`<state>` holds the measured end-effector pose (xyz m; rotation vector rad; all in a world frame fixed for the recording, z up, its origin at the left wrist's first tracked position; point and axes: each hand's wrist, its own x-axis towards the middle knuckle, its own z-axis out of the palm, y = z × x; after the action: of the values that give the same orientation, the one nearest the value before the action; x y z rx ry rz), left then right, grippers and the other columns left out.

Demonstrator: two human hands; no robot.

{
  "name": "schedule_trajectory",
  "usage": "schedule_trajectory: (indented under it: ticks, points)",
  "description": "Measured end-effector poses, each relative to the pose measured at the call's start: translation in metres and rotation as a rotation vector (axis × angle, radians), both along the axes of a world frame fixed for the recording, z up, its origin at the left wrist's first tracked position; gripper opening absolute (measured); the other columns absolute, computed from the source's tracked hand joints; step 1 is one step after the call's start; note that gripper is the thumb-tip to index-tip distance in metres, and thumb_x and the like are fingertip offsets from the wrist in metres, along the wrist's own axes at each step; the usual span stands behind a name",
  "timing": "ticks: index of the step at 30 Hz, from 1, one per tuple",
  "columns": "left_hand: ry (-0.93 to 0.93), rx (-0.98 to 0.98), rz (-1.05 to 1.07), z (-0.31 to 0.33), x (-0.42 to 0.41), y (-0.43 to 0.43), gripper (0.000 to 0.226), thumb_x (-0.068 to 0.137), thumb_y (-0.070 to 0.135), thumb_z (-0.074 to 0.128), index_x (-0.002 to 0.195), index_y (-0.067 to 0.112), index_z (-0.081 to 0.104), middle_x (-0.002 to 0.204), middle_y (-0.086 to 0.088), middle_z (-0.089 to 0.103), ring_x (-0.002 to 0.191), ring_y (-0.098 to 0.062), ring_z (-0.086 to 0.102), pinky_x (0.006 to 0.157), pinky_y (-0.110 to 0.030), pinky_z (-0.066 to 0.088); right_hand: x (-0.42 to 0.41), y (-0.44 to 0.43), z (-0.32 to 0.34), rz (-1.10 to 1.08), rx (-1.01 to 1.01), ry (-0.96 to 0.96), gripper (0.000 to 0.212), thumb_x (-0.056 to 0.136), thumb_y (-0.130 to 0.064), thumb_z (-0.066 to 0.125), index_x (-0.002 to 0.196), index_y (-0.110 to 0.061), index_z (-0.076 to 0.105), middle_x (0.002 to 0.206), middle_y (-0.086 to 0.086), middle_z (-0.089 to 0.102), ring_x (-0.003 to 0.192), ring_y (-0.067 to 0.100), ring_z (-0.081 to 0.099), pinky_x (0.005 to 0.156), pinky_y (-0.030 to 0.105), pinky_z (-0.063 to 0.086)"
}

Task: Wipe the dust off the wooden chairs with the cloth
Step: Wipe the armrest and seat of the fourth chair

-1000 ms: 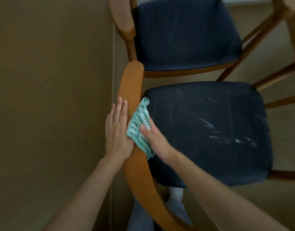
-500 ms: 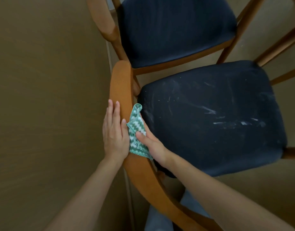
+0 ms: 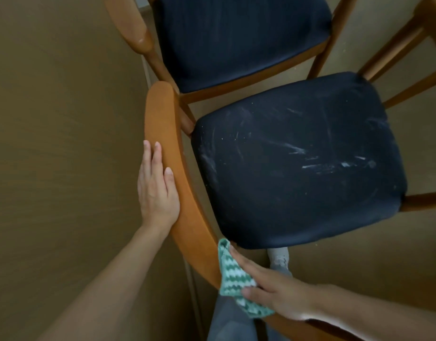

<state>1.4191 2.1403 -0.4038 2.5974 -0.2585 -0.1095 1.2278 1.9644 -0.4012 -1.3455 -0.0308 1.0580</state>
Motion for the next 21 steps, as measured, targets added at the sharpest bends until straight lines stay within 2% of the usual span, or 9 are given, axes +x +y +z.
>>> schedule_trajectory:
  ticks: [2,5,7,10,15,18,19,21]
  points:
    - [-0.001,0.007,-0.002,0.000,0.000,0.000,0.053,0.099,0.033,0.022,0.150,0.019,0.018,0.158,0.000,0.010,0.142,-0.013,0.013,0.116,-0.041,0.017,0.018,0.017,-0.008,-0.101,-0.023,-0.058,0.068,0.099,-0.040,0.040,0.133,-0.057,-0.016,0.157,-0.016,0.003,0.140,0.011,0.025,0.114,0.038,0.029]
    - [-0.002,0.019,-0.001,0.001,0.000,0.000,0.053,0.099,0.033,0.021,0.150,0.018,0.018,0.158,-0.001,0.010,0.142,-0.014,0.014,0.115,-0.040,0.017,0.063,0.039,-0.014,-0.279,0.000,-0.094,0.070,0.096,-0.043,0.042,0.130,-0.061,-0.017,0.158,-0.016,-0.003,0.142,0.009,0.020,0.114,0.041,0.029]
    - [-0.005,0.026,-0.005,0.001,0.001,0.000,0.054,0.098,0.033,0.021,0.149,0.017,0.020,0.158,-0.003,0.011,0.142,-0.016,0.016,0.114,-0.040,0.018,0.090,0.048,-0.013,-0.357,0.030,-0.119,0.074,0.095,-0.042,0.042,0.138,-0.054,-0.018,0.157,-0.017,-0.010,0.144,0.008,0.013,0.116,0.042,0.026]
    - [-0.007,0.036,-0.005,0.001,0.001,-0.001,0.054,0.098,0.034,0.020,0.149,0.015,0.021,0.158,-0.004,0.013,0.142,-0.019,0.018,0.113,-0.041,0.019,0.096,0.052,-0.015,-0.374,0.030,-0.147,0.074,0.096,-0.042,0.041,0.142,-0.049,-0.017,0.157,-0.019,-0.010,0.145,0.007,0.007,0.117,0.044,0.021]
    - [0.013,0.053,0.018,0.004,-0.001,-0.003,0.054,0.098,0.035,0.020,0.150,0.021,0.016,0.158,0.001,0.010,0.143,-0.017,0.015,0.116,-0.042,0.017,0.029,0.029,-0.007,-0.219,0.007,-0.048,0.074,0.099,-0.031,0.043,0.142,-0.052,-0.013,0.157,-0.019,0.003,0.138,0.004,0.027,0.113,0.033,0.030]
    - [0.026,0.069,0.029,0.005,-0.001,-0.004,0.054,0.098,0.036,0.018,0.150,0.022,0.015,0.158,0.001,0.009,0.144,-0.017,0.014,0.116,-0.045,0.017,-0.016,0.007,-0.001,-0.052,-0.106,-0.128,0.069,0.100,-0.028,0.041,0.139,-0.049,-0.012,0.156,-0.021,-0.001,0.140,-0.008,0.011,0.116,0.022,0.017]
    - [0.030,0.078,0.032,0.005,-0.001,-0.004,0.054,0.098,0.037,0.018,0.150,0.022,0.014,0.158,0.001,0.008,0.144,-0.017,0.013,0.117,-0.045,0.017,-0.020,0.001,0.001,-0.021,-0.126,-0.131,0.069,0.100,-0.029,0.041,0.139,-0.050,-0.011,0.156,-0.022,0.000,0.138,-0.011,0.011,0.115,0.017,0.016]
    - [0.040,0.094,0.037,0.005,0.000,-0.004,0.055,0.097,0.038,0.017,0.150,0.022,0.014,0.158,0.001,0.008,0.144,-0.018,0.013,0.117,-0.047,0.016,-0.015,-0.001,0.000,-0.016,-0.097,-0.058,0.068,0.100,-0.030,0.042,0.138,-0.053,-0.010,0.156,-0.018,0.012,0.133,-0.009,0.026,0.109,0.013,0.024]
